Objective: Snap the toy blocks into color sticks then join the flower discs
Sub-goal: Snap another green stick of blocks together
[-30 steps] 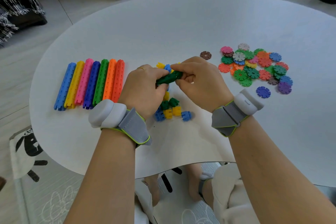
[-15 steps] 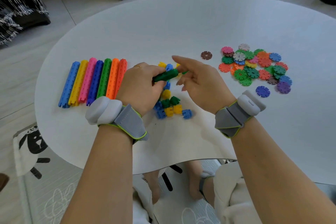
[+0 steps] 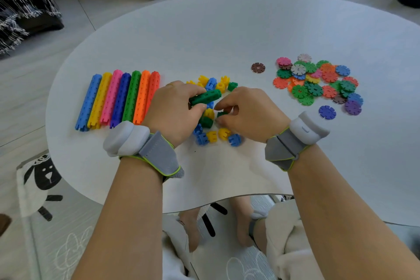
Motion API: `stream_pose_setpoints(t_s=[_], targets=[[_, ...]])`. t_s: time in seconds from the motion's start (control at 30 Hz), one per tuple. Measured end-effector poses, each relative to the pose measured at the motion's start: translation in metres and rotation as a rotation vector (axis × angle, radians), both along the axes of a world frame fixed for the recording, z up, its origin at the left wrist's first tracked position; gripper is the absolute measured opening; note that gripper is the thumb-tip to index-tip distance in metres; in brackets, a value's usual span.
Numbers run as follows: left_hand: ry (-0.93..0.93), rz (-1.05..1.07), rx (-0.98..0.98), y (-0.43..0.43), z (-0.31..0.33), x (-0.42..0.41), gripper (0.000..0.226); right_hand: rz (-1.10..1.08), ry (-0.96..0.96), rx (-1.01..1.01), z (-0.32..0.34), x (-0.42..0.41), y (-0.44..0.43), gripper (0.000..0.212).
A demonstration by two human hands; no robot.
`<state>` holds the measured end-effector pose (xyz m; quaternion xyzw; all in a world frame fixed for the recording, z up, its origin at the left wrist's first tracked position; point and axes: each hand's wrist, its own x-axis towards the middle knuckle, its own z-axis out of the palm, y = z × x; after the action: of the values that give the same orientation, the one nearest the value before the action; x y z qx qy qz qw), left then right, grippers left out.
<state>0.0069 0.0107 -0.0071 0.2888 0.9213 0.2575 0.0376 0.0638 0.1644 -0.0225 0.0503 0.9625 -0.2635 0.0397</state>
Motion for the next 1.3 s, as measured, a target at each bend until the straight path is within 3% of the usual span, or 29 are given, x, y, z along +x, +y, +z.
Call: stream_pose_setpoints(t_s=[0.13, 0.33, 0.43, 0.57, 1.3], targets=[[-0.019, 0.010, 0.007, 0.000, 0.000, -0.002, 0.031, -0.146, 0.115, -0.110, -0.004, -0.003, 0.004, 0.029], [-0.055, 0.027, 0.054, 0.003, 0.002, 0.000, 0.033, -0.490, 0.258, -0.937, 0.002, -0.004, 0.001, 0.011], [-0.063, 0.029, 0.071, 0.005, 0.001, 0.001, 0.033, -0.549, 0.218, -1.143, 0.003, -0.005, -0.003, 0.006], [-0.061, 0.036, 0.072, 0.005, 0.001, 0.001, 0.033, -0.490, 0.170, -1.183, 0.003, -0.004, -0.004, 0.014], [-0.109, 0.007, 0.159, 0.006, 0.000, 0.000, 0.027, -0.437, 0.162, -1.191, 0.009, 0.002, 0.006, 0.007]])
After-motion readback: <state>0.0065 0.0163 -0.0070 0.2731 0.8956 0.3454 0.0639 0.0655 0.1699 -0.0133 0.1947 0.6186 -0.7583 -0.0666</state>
